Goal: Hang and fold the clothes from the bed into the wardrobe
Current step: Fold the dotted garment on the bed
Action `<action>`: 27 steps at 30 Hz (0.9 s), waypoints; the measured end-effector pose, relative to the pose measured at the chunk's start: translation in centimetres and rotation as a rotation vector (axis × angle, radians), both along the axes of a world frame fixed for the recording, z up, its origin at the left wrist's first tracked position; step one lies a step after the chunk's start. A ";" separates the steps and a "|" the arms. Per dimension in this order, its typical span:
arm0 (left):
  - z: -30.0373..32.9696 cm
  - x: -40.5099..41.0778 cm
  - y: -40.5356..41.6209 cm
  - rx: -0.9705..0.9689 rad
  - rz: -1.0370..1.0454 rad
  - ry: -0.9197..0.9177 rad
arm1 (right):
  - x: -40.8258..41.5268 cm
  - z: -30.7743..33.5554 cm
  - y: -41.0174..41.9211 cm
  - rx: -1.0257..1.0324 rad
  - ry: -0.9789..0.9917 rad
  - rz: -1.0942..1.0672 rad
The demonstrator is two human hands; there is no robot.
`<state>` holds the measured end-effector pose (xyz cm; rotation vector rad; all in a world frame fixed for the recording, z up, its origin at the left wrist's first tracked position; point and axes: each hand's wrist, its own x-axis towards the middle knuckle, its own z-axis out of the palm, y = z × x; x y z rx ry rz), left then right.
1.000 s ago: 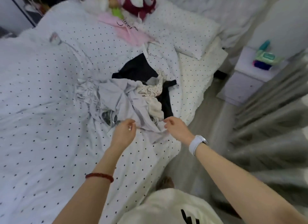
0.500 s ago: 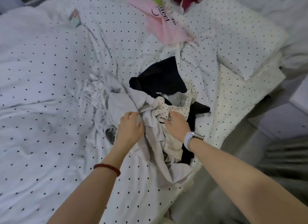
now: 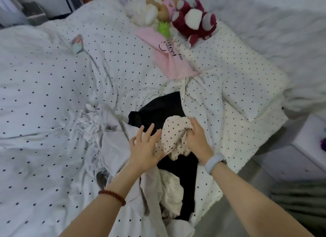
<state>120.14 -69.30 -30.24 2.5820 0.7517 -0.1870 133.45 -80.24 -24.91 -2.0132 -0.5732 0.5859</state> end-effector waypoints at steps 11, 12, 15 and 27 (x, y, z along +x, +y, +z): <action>14.6 8.4 -5.2 -0.456 0.061 -0.424 | 6.8 17.6 -6.7 0.434 -0.134 -0.207; 16.9 8.8 -6.3 -0.439 0.050 -0.470 | 7.3 19.1 -8.3 0.475 -0.150 -0.276; 22.9 10.4 -9.0 -0.424 -0.001 -0.655 | 8.7 22.4 -12.4 0.570 -0.199 -0.452; 46.1 13.9 -19.8 -0.433 -0.054 -1.159 | 9.5 35.3 -24.2 0.839 -0.079 -0.175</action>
